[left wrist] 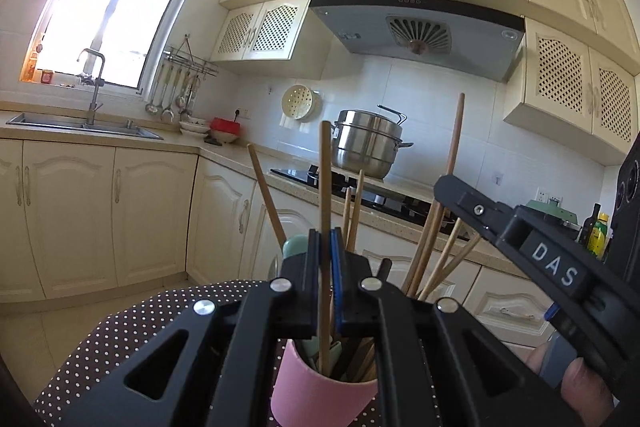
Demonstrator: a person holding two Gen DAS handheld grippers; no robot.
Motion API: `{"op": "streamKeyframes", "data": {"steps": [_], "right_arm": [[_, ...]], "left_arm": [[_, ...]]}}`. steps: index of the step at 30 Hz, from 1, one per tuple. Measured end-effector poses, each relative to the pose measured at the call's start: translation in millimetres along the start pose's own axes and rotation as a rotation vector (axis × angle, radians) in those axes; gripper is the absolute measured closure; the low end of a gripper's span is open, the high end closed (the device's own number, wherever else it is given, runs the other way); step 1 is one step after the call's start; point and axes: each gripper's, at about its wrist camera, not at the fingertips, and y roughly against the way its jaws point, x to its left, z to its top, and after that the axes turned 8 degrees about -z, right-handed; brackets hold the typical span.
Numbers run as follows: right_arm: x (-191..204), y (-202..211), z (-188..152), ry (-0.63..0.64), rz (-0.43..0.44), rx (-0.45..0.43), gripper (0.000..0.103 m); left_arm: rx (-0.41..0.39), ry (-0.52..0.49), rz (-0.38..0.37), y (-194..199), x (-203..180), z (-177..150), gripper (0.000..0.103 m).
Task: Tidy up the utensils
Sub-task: 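Carry both chopsticks upright over the pink cup with both tools, then open both tools to drop the chopsticks into the pink cup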
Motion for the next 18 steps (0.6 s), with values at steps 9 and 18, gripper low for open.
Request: {"op": "streamKeyframes", "data": {"steps": [9, 18], "right_arm": [[0, 7, -14, 0.015, -0.046, 0.056, 0.097], [0, 8, -29, 0.025, -0.067, 0.102, 0.097]], "left_arm": [[0.086, -0.011, 0.026, 8, 4, -5, 0.097], [0.147, -0.007, 0.037, 6, 5, 2, 0.091]]}}
